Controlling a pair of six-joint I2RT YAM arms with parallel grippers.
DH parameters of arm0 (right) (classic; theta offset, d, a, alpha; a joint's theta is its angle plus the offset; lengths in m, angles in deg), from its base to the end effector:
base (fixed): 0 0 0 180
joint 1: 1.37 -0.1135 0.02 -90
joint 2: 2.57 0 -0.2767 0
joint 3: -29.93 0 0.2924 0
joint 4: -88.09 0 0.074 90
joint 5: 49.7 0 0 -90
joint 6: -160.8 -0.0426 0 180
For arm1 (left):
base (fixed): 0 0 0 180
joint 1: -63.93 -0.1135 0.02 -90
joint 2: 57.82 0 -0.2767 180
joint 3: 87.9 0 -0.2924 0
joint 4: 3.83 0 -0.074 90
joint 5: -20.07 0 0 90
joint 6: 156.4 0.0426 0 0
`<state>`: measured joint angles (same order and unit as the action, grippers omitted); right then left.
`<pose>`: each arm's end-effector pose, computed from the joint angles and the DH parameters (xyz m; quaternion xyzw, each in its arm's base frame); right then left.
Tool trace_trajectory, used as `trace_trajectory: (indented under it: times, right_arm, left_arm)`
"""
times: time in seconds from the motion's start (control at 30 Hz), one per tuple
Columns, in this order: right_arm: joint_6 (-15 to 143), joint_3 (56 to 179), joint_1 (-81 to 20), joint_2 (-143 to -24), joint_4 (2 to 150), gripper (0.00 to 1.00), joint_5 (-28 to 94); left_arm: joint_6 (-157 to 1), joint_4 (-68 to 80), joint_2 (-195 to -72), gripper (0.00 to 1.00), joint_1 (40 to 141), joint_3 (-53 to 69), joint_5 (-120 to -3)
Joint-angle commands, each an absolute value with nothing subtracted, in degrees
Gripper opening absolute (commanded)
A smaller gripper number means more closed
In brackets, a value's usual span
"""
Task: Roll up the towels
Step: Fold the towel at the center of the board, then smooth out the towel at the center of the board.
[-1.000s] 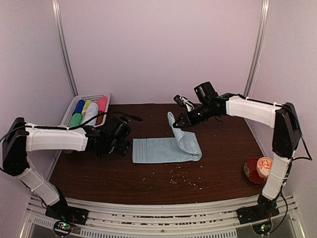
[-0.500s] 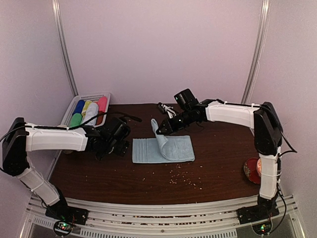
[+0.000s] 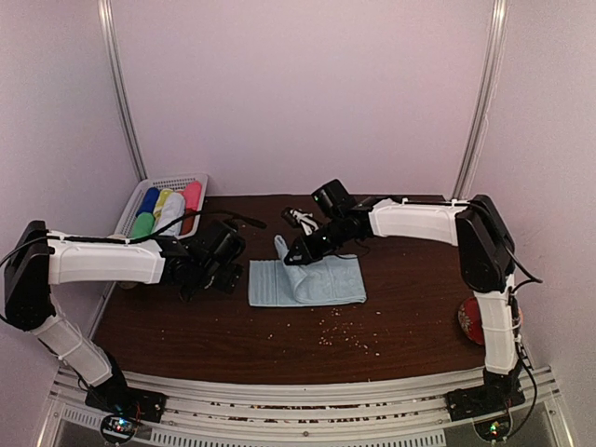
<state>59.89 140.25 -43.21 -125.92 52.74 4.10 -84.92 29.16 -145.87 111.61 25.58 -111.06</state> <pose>0.3773 0.3716 0.1977 -0.3433 0.8269 0.4102 0.1735 0.2524 -0.2356 0.1963 0.1209 0.8900 0.1245 0.4217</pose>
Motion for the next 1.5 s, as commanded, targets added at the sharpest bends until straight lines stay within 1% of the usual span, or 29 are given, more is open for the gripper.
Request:
trace_trajectory:
  times: [0.0, 0.03, 0.07, 0.1, 0.13, 0.17, 0.2, 0.23, 0.27, 0.33, 0.4, 0.57, 0.67, 0.7, 0.77, 0.83, 0.87, 0.93, 1.0, 1.07, 1.13, 1.3, 1.47]
  right_arm:
    - [59.7, 142.3, -44.4, -127.6, 53.3, 0.00, 4.1]
    - [59.8, 142.4, -44.5, -127.9, 53.1, 0.03, 3.8]
    - [60.1, 142.7, -44.7, -128.0, 52.9, 0.08, 3.4]
    - [60.4, 142.9, -44.8, -128.1, 52.6, 0.16, 2.8]
    - [60.8, 143.2, -44.9, -128.2, 52.3, 0.26, 2.2]
    - [61.4, 143.5, -45.0, -128.2, 51.8, 0.34, 1.3]
    - [61.9, 143.9, -45.0, -128.1, 51.4, 0.41, 0.3]
    - [62.6, 144.2, -45.0, -127.7, 51.0, 0.51, -0.6]
    - [63.6, 144.4, -45.0, -127.2, 50.6, 0.58, -1.8]
    - [65.4, 144.9, -44.8, -125.6, 49.6, 0.65, -3.3]
    - [67.9, 145.0, -44.5, -123.7, 48.0, 0.67, -3.4]
    - [73.9, 142.7, -39.7, -118.9, 43.8, 0.64, 0.4]
    - [77.9, 138.4, -35.7, -115.5, 43.4, 0.63, 4.1]
    - [78.9, 136.7, -34.4, -114.6, 43.7, 0.61, 4.9]
    - [79.9, 133.5, -31.8, -113.1, 44.6, 0.47, 5.1]
    - [80.1, 130.6, -29.5, -112.5, 45.7, 0.33, 4.2]
    - [80.0, 129.4, -28.6, -112.5, 46.6, 0.27, 3.8]
    - [79.1, 127.4, -27.2, -112.8, 49.4, 0.19, 2.9]
    - [78.0, 126.5, -26.5, -113.8, 51.5, 0.13, 2.0]
    - [76.7, 126.6, -26.4, -115.3, 52.7, 0.11, 1.1]
    - [74.8, 126.9, -26.5, -117.3, 54.0, 0.11, 0.6]
    - [71.1, 127.5, -26.9, -121.7, 55.6, 0.09, 5.8]
    - [69.8, 127.1, -26.9, -123.9, 56.6, 0.10, 9.7]
  left_arm:
    - [-84.7, 28.4, -145.6, 0.98, 111.3, 25.4, -111.1]
    - [-84.7, 28.4, -145.6, 0.98, 111.3, 25.4, -110.9]
    - [-84.7, 28.2, -145.7, 0.98, 111.3, 25.4, -110.6]
    - [-84.7, 28.1, -145.8, 0.98, 111.3, 25.4, -110.4]
    - [-84.8, 27.9, -145.8, 0.98, 111.3, 25.3, -110.0]
    - [-84.8, 27.6, -145.7, 0.98, 111.3, 25.3, -109.8]
    - [-84.8, 27.3, -145.6, 0.98, 111.3, 25.2, -109.3]
    - [-84.8, 27.0, -145.5, 0.98, 111.3, 25.2, -108.9]
    - [-84.8, 26.7, -145.4, 0.98, 111.3, 25.2, -108.5]
    - [-84.7, 26.0, -145.3, 0.98, 111.0, 25.1, -107.8]
    - [-84.3, 25.2, -145.4, 0.98, 110.8, 24.6, -106.6]
    - [-82.3, 22.4, -148.7, 0.98, 110.7, 20.9, -101.5]
    - [-81.9, 18.0, -150.9, 0.98, 110.1, 19.1, -92.7]
    - [-82.2, 16.1, -151.5, 0.98, 109.6, 18.8, -86.7]
    - [-83.1, 13.5, -153.1, 0.97, 108.5, 17.3, -81.3]
    - [-83.5, 12.5, -155.8, 0.89, 108.0, 14.6, -76.7]
    - [-83.6, 12.4, -157.3, 0.82, 107.9, 12.9, -75.3]
    - [-84.4, 12.6, -160.1, 0.67, 107.9, 9.7, -71.9]
    - [-85.8, 12.1, -162.5, 0.53, 107.9, 7.6, -68.2]
    - [-87.2, 11.8, -164.3, 0.37, 107.9, 7.3, -65.6]
    - [-88.5, 11.3, -165.0, 0.27, 107.9, 8.4, -64.1]
    - [-90.4, 10.6, -164.5, 0.25, 107.9, 13.4, -63.6]
    - [-90.1, 13.7, -165.2, 0.18, 107.9, 15.8, -64.3]
